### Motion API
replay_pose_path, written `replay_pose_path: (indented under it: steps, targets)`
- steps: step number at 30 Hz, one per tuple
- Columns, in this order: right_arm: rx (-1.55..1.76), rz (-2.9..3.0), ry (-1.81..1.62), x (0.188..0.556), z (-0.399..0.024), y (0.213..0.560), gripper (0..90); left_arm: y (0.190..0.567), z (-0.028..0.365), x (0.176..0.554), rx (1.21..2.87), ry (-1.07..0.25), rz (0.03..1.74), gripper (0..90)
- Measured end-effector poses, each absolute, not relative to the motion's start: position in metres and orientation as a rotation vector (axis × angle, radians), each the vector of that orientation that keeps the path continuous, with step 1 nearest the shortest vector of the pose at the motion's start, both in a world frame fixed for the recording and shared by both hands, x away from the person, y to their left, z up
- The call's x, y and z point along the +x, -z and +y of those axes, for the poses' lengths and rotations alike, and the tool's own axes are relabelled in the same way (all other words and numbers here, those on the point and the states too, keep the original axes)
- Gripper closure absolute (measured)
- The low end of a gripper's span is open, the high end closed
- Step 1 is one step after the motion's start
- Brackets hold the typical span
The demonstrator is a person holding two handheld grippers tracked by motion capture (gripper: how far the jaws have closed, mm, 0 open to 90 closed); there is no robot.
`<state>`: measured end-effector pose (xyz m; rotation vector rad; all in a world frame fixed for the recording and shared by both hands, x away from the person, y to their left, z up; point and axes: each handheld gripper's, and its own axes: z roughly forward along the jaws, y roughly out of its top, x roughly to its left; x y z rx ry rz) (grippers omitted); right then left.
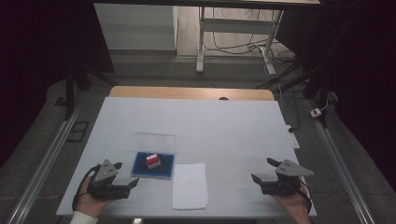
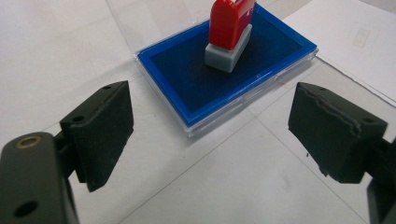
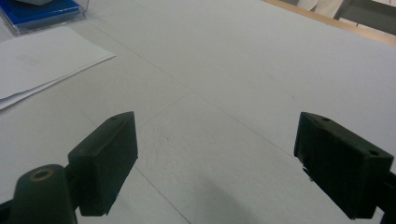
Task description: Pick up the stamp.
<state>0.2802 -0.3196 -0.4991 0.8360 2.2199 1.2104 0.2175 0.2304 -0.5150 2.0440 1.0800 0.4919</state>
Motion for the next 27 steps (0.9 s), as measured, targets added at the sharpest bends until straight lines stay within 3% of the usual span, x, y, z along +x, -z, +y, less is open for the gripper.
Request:
replay_pose_path:
  steps: [27]
  targets:
    - [0.846,2.238,-1.222,0.2799,-0.3133,0.4980,14.0,0.5146,0.2266,0.2167,2.062,-0.501,1.076,15.2]
